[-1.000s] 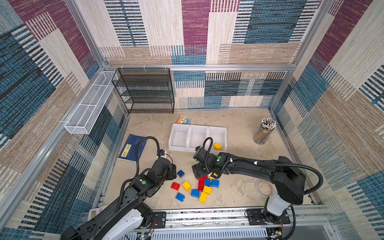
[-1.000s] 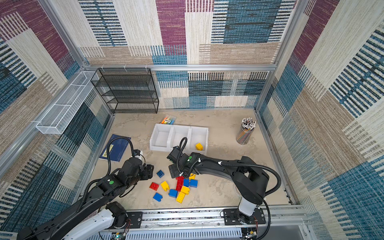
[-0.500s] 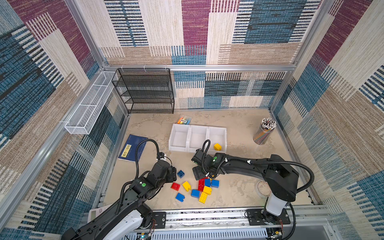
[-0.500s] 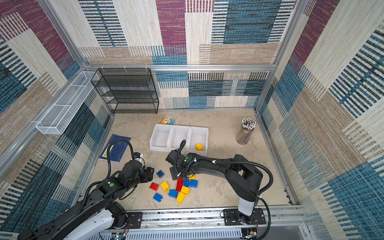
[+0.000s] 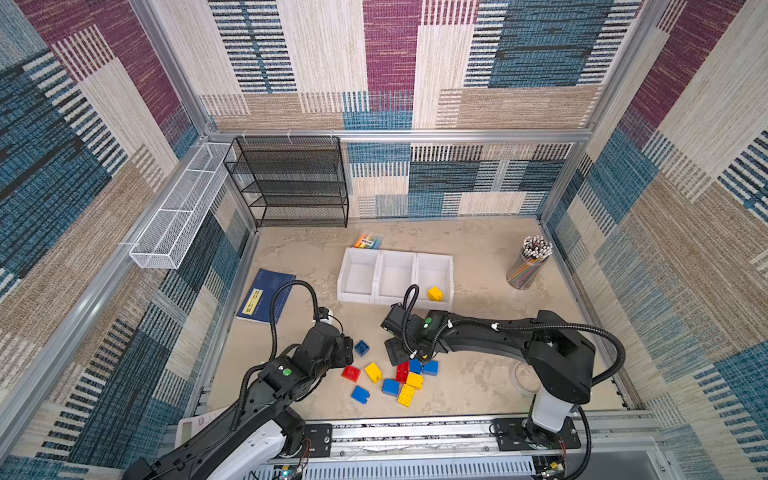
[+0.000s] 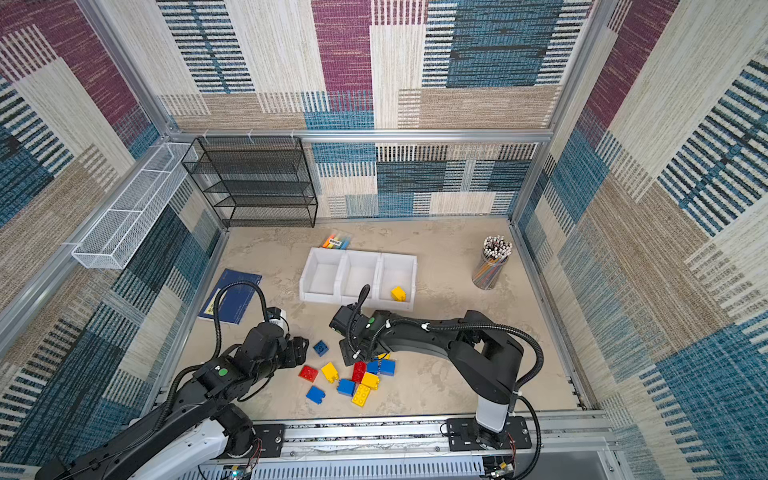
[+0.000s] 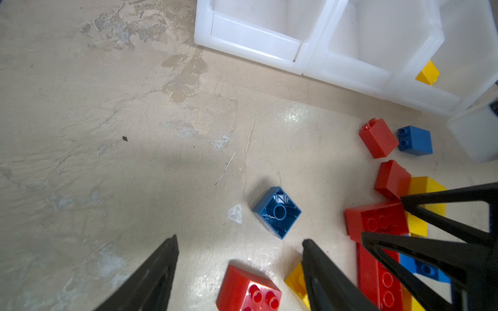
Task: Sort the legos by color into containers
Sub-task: 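Grasp a long red brick with the right gripper while the left gripper withdraws, then carry the red brick into the compartment nearest the left arm and release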
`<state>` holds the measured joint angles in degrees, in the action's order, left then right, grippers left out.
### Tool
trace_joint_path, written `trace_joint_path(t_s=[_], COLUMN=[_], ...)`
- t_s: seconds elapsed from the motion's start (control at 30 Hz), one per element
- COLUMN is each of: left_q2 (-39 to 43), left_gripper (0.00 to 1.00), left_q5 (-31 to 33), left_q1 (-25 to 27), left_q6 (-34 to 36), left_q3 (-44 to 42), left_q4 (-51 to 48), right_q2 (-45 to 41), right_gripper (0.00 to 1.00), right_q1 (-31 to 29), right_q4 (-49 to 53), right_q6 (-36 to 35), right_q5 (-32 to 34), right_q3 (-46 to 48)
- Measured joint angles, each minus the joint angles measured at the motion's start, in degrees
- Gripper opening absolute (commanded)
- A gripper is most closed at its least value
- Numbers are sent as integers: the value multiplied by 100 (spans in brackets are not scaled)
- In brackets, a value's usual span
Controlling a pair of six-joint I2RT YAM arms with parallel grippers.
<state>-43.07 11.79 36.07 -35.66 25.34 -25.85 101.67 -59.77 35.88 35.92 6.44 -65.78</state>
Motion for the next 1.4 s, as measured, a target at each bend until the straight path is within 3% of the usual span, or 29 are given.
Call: trace_joint_path(t_s=[0.33, 0.47, 0.87, 1.17, 1.4], left_q2=[17, 74, 273, 413, 446], left_gripper=[76, 76, 76, 76, 76], left_q5=[-13, -15, -20, -20, -17], left_q1=[0, 0, -2, -4, -4], left_q6=[-11, -11, -11, -11, -11], left_q3=[-7, -4, -7, -11, -11], left_q4=[-9, -24, -210, -345, -422], right_q2=[203, 269, 483, 507, 407], right_gripper=[72, 65, 72, 60, 59], right_q1=[-57, -74, -125, -131, -96], right_q4=[7, -11, -4, 13, 234], right_q6=[2, 7, 26, 26, -181], right_q5=[7, 24, 42, 68, 273], right_q3=[-142, -197, -271, -319, -907])
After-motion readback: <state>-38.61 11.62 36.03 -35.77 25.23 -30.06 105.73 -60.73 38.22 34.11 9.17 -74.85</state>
